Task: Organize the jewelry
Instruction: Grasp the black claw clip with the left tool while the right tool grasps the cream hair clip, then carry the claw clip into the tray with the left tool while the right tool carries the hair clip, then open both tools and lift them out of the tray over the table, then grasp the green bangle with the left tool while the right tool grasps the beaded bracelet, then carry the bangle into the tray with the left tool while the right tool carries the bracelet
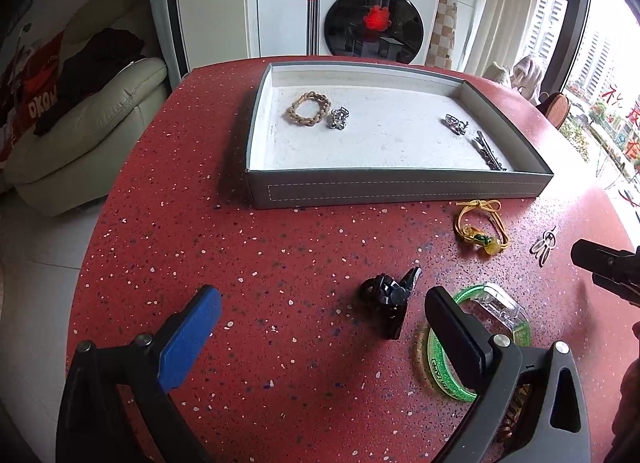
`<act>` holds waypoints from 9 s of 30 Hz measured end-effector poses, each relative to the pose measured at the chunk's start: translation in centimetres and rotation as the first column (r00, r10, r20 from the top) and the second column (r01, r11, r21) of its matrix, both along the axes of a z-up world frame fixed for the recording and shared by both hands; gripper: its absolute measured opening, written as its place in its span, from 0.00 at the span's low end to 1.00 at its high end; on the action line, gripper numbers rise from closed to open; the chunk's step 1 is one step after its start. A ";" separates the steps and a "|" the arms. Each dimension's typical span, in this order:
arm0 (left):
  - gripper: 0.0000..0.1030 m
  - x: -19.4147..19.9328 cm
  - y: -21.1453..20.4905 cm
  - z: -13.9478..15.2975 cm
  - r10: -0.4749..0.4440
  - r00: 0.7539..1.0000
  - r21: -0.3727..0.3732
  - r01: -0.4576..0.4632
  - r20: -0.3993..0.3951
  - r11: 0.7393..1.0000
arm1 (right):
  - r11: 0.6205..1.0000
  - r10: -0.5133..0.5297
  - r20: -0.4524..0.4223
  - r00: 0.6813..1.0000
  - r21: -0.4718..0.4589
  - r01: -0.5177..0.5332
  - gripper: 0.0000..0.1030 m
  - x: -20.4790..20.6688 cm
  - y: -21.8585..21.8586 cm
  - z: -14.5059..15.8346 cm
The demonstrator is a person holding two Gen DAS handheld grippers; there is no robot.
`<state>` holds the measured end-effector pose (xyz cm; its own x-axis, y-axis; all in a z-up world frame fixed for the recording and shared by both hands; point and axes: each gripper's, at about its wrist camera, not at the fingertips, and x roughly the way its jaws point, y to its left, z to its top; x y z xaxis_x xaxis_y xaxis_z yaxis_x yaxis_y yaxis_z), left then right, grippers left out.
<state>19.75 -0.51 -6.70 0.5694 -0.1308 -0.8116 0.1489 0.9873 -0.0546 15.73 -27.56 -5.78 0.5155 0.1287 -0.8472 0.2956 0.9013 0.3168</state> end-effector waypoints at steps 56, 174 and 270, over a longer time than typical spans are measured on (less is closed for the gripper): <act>0.41 0.0 0.9 3.4 -0.095 0.995 -0.114 0.099 0.040 0.989 | 0.984 0.176 0.149 0.973 -0.045 -0.171 0.20 0.5 1.3 2.8; 1.00 -9.9 2.5 4.2 0.024 0.993 -0.011 -0.023 0.119 1.000 | 0.983 0.184 0.190 0.964 -0.022 -0.184 1.00 -12.0 4.3 4.0; 0.25 -11.7 0.9 6.5 -0.162 0.973 -0.027 0.169 0.166 0.985 | 0.941 0.267 0.241 0.933 -0.273 -0.199 0.09 -14.5 7.4 7.0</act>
